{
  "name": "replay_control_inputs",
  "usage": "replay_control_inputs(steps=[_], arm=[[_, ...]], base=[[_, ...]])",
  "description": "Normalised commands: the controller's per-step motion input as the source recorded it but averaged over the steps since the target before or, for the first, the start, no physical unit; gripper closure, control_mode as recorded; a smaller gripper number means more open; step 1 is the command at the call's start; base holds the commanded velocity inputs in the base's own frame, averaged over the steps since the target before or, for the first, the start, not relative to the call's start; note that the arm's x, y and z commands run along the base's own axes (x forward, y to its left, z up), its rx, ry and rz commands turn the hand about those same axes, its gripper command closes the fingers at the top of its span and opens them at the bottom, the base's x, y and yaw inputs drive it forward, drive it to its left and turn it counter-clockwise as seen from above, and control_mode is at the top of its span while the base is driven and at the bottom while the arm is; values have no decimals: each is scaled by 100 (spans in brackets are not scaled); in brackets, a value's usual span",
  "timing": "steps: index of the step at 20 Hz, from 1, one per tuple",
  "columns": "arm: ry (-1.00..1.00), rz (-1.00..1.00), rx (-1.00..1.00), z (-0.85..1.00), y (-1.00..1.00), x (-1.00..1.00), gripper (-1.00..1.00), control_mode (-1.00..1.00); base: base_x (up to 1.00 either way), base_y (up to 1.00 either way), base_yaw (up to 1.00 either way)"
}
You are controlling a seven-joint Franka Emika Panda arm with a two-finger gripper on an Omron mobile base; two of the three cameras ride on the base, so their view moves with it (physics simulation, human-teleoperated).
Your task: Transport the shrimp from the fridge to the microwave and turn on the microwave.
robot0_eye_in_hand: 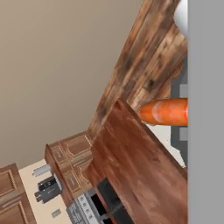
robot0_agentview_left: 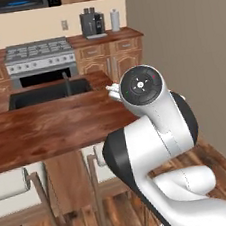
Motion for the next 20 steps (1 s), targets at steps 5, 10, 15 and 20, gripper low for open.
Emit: replay_control_inputs(steps=[5, 10, 15, 20], arm=[[0, 0, 0, 0, 0, 0, 100, 100], [0, 0, 0, 0, 0, 0, 100, 100], [0, 0, 0, 0, 0, 0, 100, 100], [0, 0, 0, 0, 0, 0, 100, 100]], base=[[16, -81, 0], [19, -81, 0], [30, -72, 0], [59, -48, 11]])
